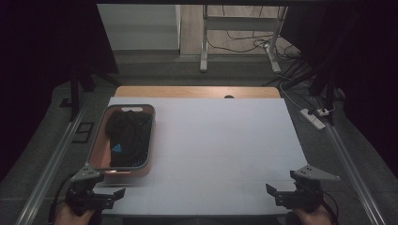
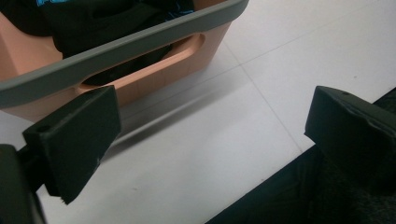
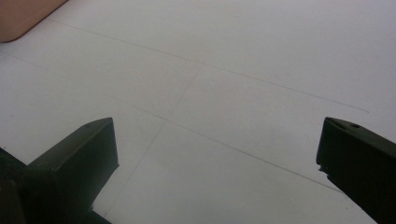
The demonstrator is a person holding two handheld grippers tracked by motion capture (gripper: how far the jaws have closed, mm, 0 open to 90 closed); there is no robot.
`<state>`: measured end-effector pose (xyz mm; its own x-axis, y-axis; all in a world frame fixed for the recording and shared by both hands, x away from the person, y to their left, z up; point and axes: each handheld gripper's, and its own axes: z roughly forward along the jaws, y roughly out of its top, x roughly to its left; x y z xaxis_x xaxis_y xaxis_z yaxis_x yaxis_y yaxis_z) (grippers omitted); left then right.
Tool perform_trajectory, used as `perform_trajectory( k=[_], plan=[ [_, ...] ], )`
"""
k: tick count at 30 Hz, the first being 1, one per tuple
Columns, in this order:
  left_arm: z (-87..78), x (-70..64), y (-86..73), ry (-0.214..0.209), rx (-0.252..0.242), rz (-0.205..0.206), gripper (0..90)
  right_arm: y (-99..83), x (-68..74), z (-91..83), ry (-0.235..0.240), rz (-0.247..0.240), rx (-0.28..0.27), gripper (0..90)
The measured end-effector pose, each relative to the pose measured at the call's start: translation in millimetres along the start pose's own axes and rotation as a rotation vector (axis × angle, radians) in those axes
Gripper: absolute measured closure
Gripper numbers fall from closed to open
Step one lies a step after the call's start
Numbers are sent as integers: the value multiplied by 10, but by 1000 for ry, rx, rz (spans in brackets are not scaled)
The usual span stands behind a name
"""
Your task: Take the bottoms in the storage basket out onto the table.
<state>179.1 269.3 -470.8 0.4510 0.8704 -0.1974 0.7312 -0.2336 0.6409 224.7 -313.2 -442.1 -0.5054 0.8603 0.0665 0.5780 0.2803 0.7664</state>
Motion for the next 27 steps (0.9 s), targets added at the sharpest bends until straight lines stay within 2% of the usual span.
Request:
perform_trajectory(
  k=[7,14,27],
  plan=[
    [6,8,4,-11,5,-3,28,1,1,5,16,-4,7,0],
    [11,17,8,-18,9,-7,26,4,-1,27,38,3,41,0],
    [22,8,17,-10,24,-6,35,8,10,47,56,-15,59,0]
  ],
)
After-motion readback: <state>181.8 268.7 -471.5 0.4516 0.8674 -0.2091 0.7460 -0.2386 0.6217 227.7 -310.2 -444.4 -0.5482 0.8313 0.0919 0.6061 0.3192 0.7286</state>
